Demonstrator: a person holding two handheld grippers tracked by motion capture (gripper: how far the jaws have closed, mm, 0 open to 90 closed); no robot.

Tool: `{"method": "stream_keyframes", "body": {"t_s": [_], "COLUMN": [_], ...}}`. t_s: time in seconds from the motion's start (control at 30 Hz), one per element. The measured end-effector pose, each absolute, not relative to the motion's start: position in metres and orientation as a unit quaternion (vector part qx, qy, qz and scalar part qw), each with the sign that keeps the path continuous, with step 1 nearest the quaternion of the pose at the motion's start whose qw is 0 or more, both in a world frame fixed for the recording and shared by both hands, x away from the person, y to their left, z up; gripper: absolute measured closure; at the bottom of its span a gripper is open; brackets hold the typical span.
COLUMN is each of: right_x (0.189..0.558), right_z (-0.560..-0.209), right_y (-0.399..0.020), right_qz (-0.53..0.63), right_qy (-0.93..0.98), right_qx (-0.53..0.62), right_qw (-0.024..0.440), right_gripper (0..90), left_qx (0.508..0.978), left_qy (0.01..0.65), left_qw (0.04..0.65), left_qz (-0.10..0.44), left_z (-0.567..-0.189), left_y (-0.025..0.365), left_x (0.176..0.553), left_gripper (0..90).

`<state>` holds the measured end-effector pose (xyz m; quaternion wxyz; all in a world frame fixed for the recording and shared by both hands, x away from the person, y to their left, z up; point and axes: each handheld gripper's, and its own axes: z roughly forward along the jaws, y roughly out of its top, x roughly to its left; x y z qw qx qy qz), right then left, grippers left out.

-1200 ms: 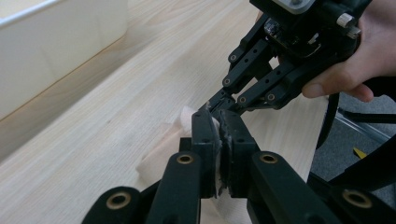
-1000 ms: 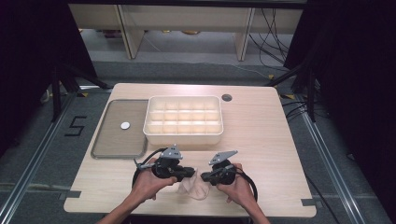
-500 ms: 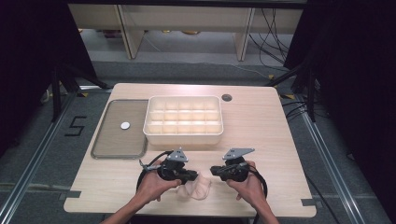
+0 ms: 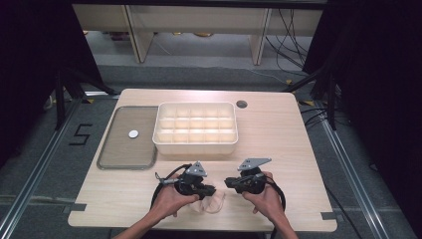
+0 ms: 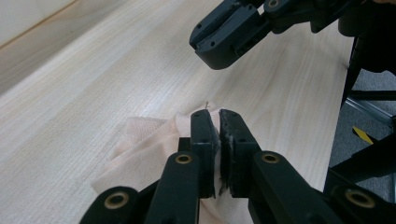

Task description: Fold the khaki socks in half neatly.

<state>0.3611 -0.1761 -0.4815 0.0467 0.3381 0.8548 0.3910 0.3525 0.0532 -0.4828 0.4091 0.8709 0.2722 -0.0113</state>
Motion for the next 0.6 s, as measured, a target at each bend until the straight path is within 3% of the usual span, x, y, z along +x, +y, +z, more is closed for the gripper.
{"method": "stream_keyframes", "body": {"t_s": [0.6], "right_x": [0.3624], "right_z": [-0.4815], "right_y": [-0.1765], "right_qz": [0.388], "right_qy": [0.858], "right_qx": [0.336], "right_qw": [0.038], "right_gripper": [83.6], "left_qx": [0.868], "left_qy": [0.268], "left_qw": [0.418], "left_qz": [-0.027], "left_z": [-0.4892], "left_y": [0.0467], "left_x": [0.3501], "left_gripper": [78.7]}}
